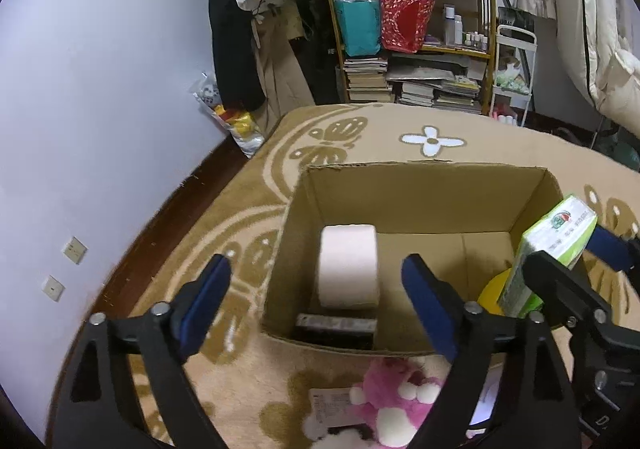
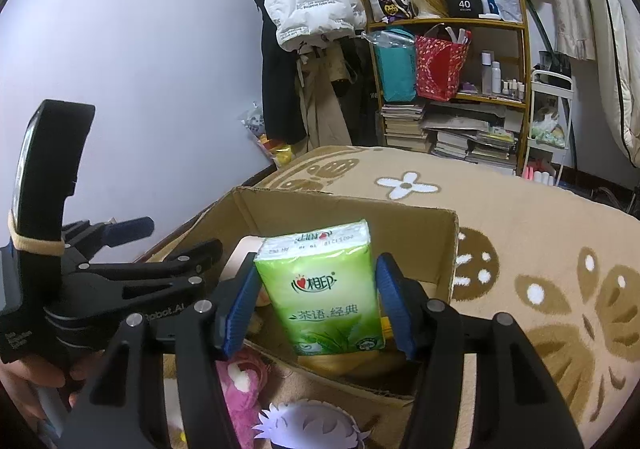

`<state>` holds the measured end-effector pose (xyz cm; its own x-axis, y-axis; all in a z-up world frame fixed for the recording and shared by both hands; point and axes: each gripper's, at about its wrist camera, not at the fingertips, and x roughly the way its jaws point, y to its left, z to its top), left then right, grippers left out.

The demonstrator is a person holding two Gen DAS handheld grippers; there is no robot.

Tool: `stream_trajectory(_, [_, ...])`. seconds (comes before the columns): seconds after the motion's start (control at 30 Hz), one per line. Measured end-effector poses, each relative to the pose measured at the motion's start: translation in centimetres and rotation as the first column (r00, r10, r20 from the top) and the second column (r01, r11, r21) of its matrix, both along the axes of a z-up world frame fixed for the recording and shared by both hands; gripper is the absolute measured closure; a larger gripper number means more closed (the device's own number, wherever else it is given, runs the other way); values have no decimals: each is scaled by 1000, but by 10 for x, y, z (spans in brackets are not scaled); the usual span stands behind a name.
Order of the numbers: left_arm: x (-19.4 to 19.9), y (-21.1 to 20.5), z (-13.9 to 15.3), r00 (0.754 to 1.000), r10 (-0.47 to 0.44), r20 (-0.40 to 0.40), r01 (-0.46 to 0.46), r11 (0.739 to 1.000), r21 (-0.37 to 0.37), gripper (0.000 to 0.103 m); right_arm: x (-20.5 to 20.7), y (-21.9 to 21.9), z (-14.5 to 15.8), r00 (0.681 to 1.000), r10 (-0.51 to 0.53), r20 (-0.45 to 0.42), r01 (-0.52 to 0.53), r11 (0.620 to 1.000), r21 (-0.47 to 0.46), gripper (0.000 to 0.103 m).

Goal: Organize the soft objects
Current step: 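Lower the black tissue pack into the box with the left tool while the right tool releases the green pack, then move both tools down toward the plushes in front of the box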

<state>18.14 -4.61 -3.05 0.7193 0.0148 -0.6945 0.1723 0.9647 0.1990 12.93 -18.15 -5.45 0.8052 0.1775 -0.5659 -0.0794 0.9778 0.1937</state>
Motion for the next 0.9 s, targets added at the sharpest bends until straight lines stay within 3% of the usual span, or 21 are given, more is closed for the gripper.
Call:
stream_trajectory(0.23, [-10,5,12,1000,-5,10,4,999,53,4,-5,0,5,1000,-23,10,23,1000,-8,13])
stream_trajectory(0.43, [-23,13,18,1000,15,17,-17,997,81,0,-14,2,12,999,-40,6,41,999,-21,8])
stream_trajectory(0.5, [-27,18,17,1000,28,7,-29,996,81,0,-21,2,14,999,-48,11,49,999,-19,1])
stream_trajectory(0.9, [-56,46,22,996,74,-43,-72,997,33,0,-52,-6,19,995,-100,-14,100,995,18,0])
